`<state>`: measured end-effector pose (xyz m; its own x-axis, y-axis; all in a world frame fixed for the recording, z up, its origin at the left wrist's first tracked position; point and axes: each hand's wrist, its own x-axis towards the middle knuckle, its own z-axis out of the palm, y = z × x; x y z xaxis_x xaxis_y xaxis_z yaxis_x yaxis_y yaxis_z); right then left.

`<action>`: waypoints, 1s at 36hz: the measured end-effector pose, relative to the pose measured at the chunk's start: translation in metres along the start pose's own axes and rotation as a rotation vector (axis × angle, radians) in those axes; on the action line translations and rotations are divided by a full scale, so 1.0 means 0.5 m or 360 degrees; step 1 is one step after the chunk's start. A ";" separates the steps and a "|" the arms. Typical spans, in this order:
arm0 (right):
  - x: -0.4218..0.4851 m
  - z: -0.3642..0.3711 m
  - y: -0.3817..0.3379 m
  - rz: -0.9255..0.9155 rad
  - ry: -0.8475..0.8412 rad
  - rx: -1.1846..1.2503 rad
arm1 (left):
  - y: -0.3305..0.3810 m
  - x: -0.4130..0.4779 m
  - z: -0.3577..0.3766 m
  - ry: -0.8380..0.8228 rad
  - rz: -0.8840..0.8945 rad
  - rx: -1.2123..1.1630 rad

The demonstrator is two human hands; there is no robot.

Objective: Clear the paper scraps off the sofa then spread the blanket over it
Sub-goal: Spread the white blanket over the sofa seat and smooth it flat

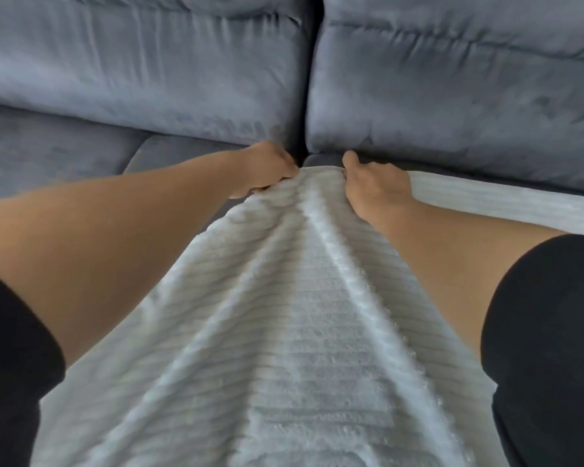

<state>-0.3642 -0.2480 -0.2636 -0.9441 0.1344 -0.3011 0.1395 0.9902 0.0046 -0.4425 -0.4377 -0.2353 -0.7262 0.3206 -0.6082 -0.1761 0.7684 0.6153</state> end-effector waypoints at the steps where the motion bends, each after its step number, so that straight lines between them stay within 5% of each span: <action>1: 0.000 0.000 -0.002 0.0013 0.0007 -0.0003 | 0.001 0.004 -0.002 -0.0039 -0.0056 -0.0025; 10: -0.002 -0.003 -0.008 0.0048 -0.0033 -0.0025 | 0.005 0.007 -0.040 -0.0675 -0.0318 -0.0456; 15: -0.004 -0.001 -0.010 0.0052 -0.0016 -0.0037 | -0.027 0.003 -0.080 -0.0788 -0.0401 -0.0632; 19: -0.003 0.002 -0.009 0.0070 0.0018 -0.0017 | -0.033 0.012 -0.124 -0.0397 -0.0456 -0.0307; 25: 0.001 0.004 -0.013 0.0082 0.0058 -0.0015 | -0.009 0.035 -0.089 0.0251 -0.0146 0.0910; 30: 0.022 -0.005 -0.025 0.0103 0.0336 -0.0084 | -0.096 0.067 -0.023 0.0728 -0.0062 0.0952; 36: 0.010 0.052 -0.012 0.0201 0.0642 0.0354 | -0.152 0.051 0.004 0.1032 0.0199 0.0677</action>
<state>-0.3621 -0.2544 -0.2901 -0.9501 0.3005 0.0833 0.2795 0.9391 -0.2000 -0.4464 -0.4868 -0.2987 -0.9898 0.1322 -0.0525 0.1072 0.9360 0.3353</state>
